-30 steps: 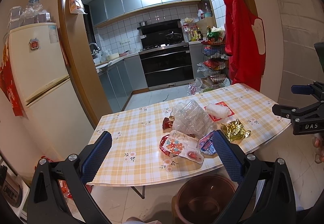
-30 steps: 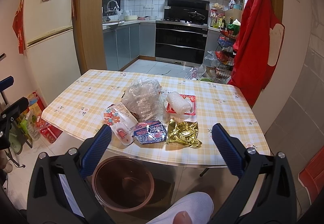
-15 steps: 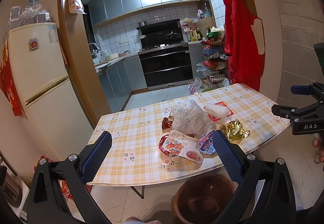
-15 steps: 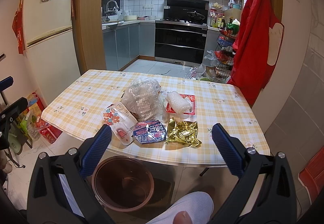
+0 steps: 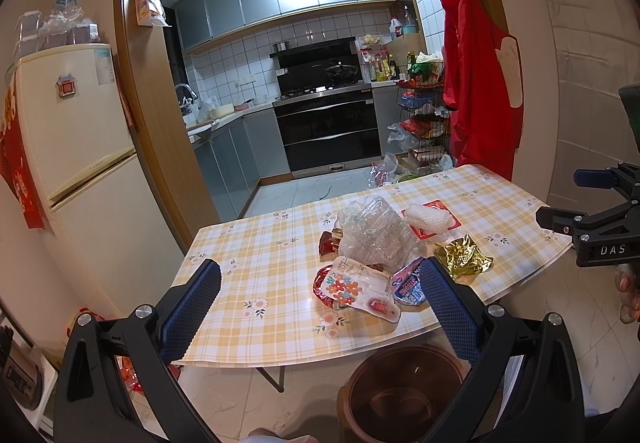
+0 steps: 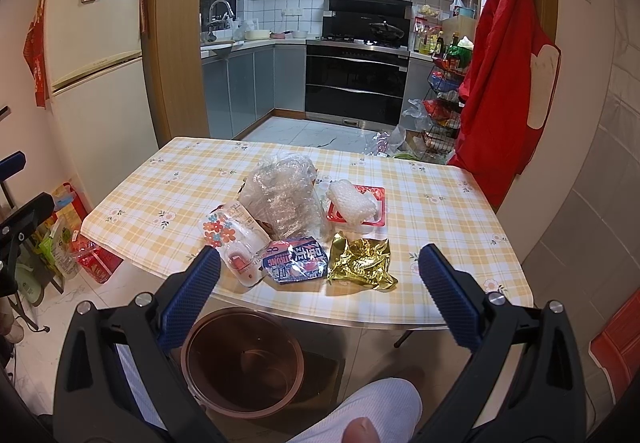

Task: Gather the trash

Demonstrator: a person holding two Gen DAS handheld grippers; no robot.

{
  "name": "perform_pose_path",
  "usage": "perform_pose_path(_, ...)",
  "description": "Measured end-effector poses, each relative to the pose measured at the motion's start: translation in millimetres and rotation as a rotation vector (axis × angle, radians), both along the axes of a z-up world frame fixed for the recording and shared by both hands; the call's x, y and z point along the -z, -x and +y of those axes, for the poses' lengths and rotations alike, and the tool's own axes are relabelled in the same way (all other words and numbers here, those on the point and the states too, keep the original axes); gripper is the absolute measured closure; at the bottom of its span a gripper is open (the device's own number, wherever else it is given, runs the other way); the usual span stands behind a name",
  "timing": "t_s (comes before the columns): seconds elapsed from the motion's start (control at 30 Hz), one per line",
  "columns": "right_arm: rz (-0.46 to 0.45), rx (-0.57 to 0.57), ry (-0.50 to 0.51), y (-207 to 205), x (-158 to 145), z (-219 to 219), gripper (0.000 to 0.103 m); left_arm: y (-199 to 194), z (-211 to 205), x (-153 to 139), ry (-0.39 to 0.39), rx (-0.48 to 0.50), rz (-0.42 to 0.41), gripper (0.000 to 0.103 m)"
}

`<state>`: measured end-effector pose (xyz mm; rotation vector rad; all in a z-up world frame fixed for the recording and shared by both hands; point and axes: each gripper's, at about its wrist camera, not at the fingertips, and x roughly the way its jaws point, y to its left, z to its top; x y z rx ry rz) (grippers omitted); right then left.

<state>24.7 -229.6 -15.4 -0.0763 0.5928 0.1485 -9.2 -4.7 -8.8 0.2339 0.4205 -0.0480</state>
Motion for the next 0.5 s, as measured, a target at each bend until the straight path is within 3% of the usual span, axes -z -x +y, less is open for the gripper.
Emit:
perform_pose_path(0.33, 0.003, 0.002, 0.001, 3.9, 4.2, -3.1, 0.005, 2.5, -1.1, 2.6, 0.025, -0.004, 0.019, 0.006)
perform_pose_path(0.5, 0.001, 0.001, -0.008, 3.5, 8.1, -6.1, 0.005, 1.5, 3.7, 2.2, 0.097, 0.034, 0.026, 0.006)
